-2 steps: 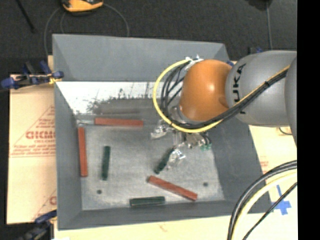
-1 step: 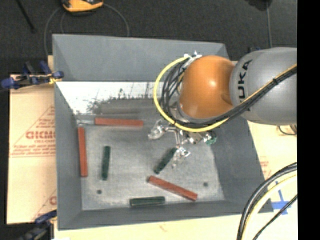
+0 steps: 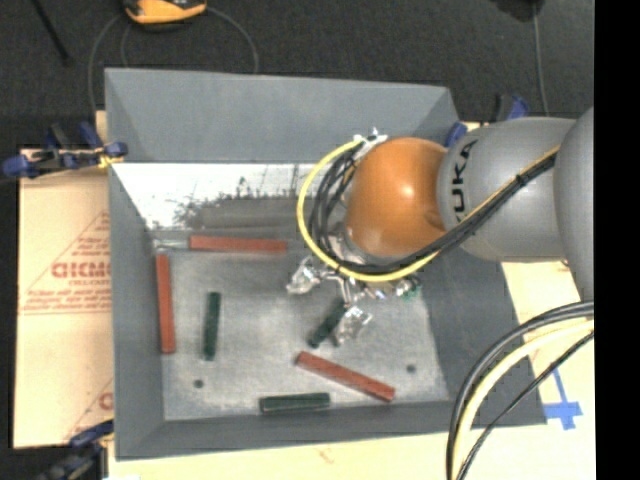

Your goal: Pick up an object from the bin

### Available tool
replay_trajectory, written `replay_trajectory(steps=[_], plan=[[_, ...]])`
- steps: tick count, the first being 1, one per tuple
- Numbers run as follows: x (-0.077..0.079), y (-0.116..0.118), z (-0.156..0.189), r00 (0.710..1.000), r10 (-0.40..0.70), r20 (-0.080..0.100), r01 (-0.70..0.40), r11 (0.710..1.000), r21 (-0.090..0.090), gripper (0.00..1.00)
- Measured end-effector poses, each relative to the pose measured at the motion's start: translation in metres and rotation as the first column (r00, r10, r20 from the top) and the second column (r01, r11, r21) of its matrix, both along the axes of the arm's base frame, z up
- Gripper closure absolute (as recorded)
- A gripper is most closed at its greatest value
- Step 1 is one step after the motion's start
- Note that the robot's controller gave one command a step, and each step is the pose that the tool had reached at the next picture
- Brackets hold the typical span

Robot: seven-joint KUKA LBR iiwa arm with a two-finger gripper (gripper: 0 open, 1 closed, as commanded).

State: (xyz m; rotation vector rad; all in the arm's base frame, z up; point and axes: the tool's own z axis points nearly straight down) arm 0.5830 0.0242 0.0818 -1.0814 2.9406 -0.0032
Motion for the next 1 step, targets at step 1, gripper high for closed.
replay_trajectory(steps=[1], plan=[[0.0014, 0.0003, 0.0036, 1.000, 0.013, 0.004, -0.013, 1.000, 0.001, 1.00]])
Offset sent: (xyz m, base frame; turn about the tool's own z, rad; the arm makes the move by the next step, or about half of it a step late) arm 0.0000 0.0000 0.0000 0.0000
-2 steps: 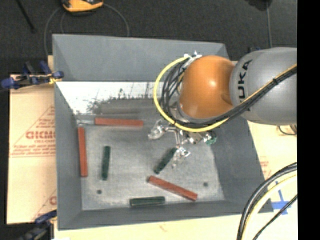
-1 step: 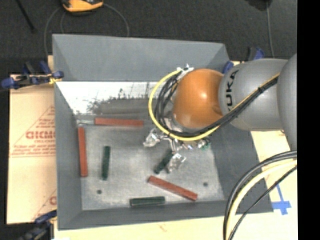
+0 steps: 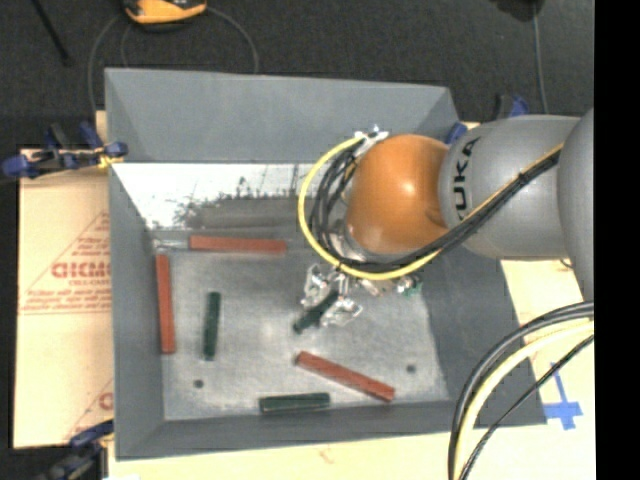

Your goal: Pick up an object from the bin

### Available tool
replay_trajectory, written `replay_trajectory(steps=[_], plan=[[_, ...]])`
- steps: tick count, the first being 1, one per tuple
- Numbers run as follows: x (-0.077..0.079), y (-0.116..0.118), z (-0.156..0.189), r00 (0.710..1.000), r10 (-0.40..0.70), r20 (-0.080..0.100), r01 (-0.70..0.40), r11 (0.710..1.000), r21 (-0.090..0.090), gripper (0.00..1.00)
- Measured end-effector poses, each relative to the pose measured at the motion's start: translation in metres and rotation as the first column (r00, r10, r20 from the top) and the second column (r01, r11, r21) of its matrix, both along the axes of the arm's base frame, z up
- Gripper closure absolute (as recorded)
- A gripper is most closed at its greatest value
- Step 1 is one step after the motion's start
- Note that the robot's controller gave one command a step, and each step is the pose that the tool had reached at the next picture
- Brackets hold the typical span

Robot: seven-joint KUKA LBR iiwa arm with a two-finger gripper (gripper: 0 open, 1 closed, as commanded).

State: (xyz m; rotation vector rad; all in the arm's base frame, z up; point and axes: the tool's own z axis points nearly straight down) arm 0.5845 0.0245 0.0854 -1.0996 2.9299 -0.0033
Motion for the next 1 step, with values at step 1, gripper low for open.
replay_trajectory(steps=[1], plan=[[0.0000, 0.0000, 0.0000, 1.000, 0.000, 0.000, 0.000, 1.000, 0.000, 1.00]])
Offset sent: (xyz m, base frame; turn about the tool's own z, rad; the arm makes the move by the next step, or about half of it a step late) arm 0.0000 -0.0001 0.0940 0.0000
